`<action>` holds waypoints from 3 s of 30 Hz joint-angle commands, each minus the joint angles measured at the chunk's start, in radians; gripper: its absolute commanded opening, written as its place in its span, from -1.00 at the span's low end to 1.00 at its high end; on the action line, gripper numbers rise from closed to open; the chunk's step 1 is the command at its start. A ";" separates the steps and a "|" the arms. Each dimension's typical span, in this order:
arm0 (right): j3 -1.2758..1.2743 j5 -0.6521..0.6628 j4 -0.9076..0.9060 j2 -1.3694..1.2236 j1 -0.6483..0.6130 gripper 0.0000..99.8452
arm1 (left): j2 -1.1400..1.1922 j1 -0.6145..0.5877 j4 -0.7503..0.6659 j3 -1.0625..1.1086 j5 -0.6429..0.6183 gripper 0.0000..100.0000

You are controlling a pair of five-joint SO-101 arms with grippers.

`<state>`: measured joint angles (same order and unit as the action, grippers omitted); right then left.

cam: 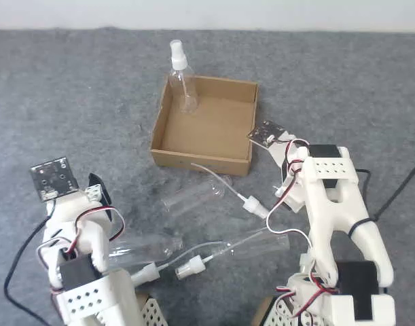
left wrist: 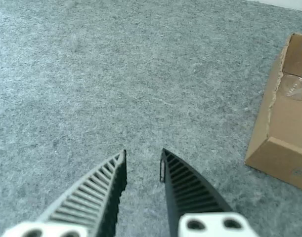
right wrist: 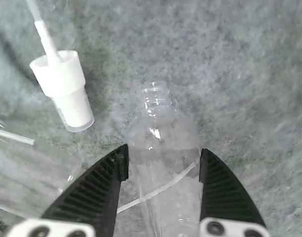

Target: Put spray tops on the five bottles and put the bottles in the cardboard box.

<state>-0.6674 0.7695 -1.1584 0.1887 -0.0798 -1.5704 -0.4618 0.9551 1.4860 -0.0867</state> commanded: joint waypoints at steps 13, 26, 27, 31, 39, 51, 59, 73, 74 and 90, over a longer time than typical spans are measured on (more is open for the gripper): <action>0.011 -0.011 0.013 0.005 0.008 -0.47 | -0.002 -0.005 0.000 -0.013 0.012 -0.79; -0.023 -0.011 0.015 0.007 -0.031 -0.69 | -0.002 -0.005 0.002 -0.013 0.012 -0.79; -0.023 -0.012 0.015 0.007 -0.031 -0.72 | -0.002 -0.005 0.002 -0.013 0.012 -0.79; -0.023 -0.017 0.015 0.013 -0.025 -0.74 | -0.002 -0.005 0.002 -0.013 0.012 -0.79; -0.021 -0.018 0.013 0.015 -0.033 -0.72 | -0.002 -0.005 0.002 -0.013 0.012 -0.79; -0.021 0.095 0.015 0.007 -0.070 -0.56 | -0.002 -0.005 0.002 -0.013 0.012 -0.79; -0.021 0.170 0.015 0.005 -0.087 -0.56 | -0.002 -0.005 0.002 -0.013 0.012 -0.79; -0.021 0.265 0.015 0.005 -0.091 -0.43 | -0.002 -0.005 0.002 -0.012 0.012 -0.79; -0.021 0.282 0.015 0.005 -0.088 -0.44 | -0.002 -0.005 0.002 -0.012 0.012 -0.79; -0.026 0.344 0.015 0.004 -0.091 -0.45 | -0.002 -0.003 0.002 -0.012 0.012 -0.79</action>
<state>-0.7027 1.1009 -1.1554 0.1887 -0.1642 -1.5704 -0.4618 0.9551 1.4860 -0.0867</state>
